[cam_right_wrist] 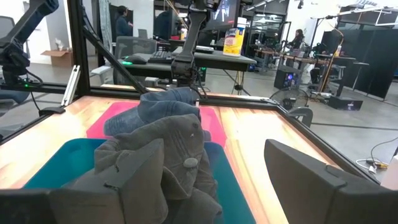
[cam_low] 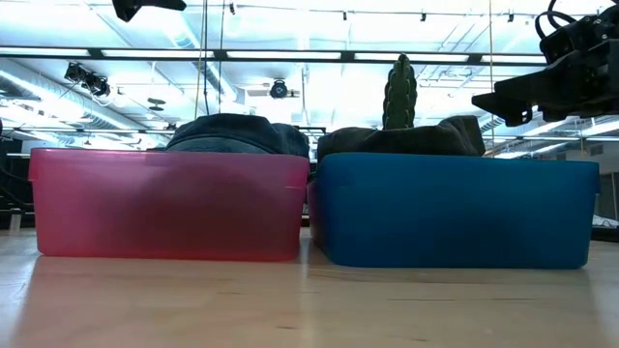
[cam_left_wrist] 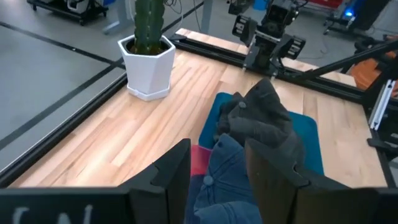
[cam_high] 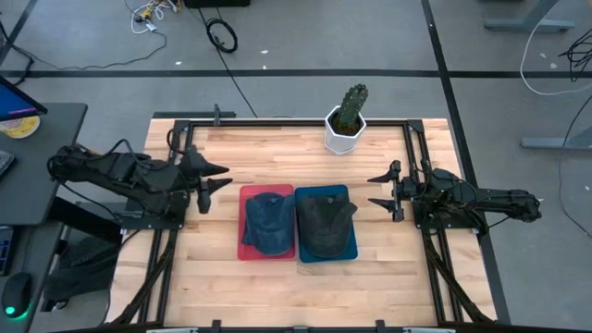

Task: Pick & Place hat
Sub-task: Return to Home Position

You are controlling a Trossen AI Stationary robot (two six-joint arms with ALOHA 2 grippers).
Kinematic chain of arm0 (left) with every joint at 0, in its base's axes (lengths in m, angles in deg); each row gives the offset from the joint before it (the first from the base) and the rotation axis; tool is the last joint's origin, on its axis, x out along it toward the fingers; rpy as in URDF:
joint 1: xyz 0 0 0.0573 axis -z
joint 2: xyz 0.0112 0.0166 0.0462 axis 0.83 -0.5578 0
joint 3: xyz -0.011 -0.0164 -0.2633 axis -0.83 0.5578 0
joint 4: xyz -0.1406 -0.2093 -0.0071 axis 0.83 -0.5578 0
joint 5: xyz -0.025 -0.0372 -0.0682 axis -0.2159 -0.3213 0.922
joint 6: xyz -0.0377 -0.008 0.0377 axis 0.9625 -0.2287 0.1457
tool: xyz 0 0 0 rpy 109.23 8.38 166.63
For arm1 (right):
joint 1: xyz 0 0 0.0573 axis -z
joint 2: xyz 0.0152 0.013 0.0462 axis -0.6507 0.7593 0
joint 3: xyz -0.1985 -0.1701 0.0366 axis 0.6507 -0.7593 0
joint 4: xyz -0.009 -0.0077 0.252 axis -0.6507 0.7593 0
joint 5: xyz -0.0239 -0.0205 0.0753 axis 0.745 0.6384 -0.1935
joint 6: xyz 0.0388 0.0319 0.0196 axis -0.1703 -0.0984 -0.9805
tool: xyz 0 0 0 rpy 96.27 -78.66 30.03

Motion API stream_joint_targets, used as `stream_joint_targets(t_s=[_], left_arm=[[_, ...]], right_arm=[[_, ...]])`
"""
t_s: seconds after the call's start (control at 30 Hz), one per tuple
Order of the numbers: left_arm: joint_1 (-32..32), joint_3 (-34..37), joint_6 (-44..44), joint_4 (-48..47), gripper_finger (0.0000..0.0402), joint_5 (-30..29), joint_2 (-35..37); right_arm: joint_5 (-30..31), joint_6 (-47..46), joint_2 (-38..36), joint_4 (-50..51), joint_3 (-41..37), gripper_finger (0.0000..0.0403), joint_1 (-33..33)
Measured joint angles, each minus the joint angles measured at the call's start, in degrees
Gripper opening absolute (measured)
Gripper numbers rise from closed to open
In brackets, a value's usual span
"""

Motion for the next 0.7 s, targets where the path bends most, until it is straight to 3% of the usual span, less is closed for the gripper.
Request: stream_joint_targets(t_s=[0.5,0.6,0.7], left_arm=[[0.0,0.0,2.0,-0.5,0.0156,0.1,-3.8],[0.1,1.3,2.9,-1.9,0.0156,4.9,-4.5],[0.0,5.2,-4.1,0.3,0.0156,10.7,-4.5]], right_arm=[[0.0,0.0,0.0,0.0,0.0,0.0281,0.0],[0.0,0.0,0.0,0.0,0.0,0.0281,0.0],[0.0,0.0,0.0,0.0,0.0,0.0281,0.0]])
